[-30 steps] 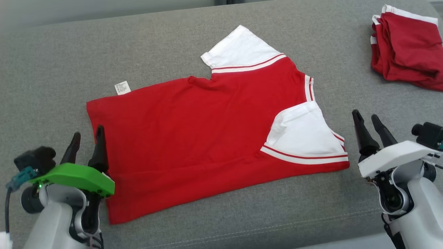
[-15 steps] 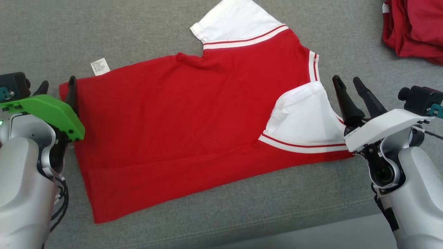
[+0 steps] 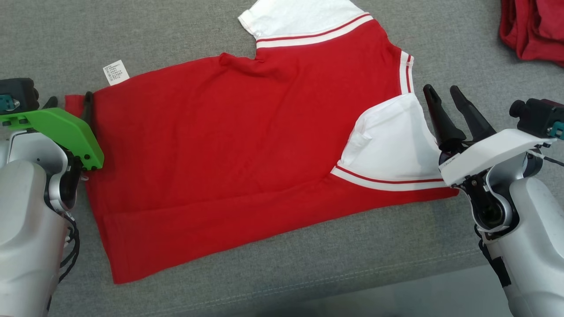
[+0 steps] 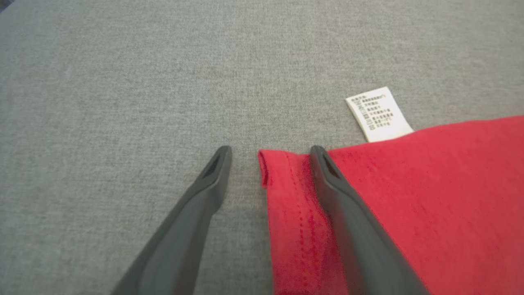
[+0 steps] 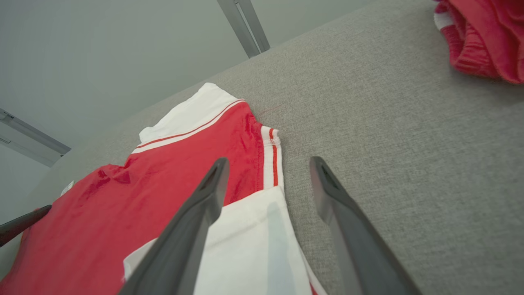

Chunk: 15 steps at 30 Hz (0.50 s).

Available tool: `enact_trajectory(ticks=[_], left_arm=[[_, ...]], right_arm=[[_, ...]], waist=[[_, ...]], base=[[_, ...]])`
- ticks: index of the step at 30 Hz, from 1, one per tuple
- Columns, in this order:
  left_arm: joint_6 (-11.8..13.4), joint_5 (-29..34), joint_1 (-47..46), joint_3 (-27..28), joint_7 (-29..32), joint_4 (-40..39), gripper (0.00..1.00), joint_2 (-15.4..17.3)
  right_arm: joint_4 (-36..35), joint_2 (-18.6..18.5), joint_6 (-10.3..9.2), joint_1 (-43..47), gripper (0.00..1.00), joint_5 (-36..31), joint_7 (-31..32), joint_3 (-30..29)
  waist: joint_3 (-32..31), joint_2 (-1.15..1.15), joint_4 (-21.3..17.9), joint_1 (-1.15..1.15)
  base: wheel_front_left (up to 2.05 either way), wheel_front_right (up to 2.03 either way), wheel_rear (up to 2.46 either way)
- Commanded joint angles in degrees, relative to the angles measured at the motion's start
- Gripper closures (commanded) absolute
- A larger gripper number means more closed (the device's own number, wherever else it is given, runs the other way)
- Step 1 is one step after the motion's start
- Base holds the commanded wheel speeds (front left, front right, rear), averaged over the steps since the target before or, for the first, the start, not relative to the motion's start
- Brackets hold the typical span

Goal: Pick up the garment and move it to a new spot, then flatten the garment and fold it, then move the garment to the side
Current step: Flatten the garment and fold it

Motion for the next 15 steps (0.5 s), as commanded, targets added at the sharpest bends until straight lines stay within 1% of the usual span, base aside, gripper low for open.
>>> enact_trajectory(ticks=[1,2,3,10,15], left_arm=[[-0.41,0.62,0.03,-0.64,0.07,0.99,0.28,-0.01],[-0.76,0.87,-0.05,-1.24,-0.1,1.15,0.75,-0.35],[-1.07,1.07,-0.2,-1.61,-0.09,1.14,1.0,-0.36],[-1.99,1.79,-0.84,-2.89,-1.06,-0.23,1.0,-0.27],[-2.7,1.81,-0.7,-3.48,-2.68,-2.85,1.0,-0.86]], right_arm=[[-0.22,-0.31,0.0,-0.6,0.0,0.08,-0.14,0.17],[-0.27,-0.34,0.0,-0.83,0.0,0.1,-0.06,0.36],[-0.38,-0.44,0.0,-0.97,0.0,0.11,0.0,0.48],[-0.97,-1.82,0.0,-1.92,0.0,-0.82,1.53,1.46],[-1.11,-3.9,0.0,-6.41,0.0,-4.12,5.87,2.88]], waist=[[-0.07,0.0,0.08,0.0],[-0.15,0.0,0.18,0.0],[-0.19,0.0,0.25,0.0],[-0.98,0.0,0.81,0.0],[-1.47,0.0,1.96,0.0]], base=[[0.0,0.0,0.0],[0.0,0.0,0.0],[0.0,0.0,0.0],[0.0,0.0,0.0],[0.0,0.0,0.0]])
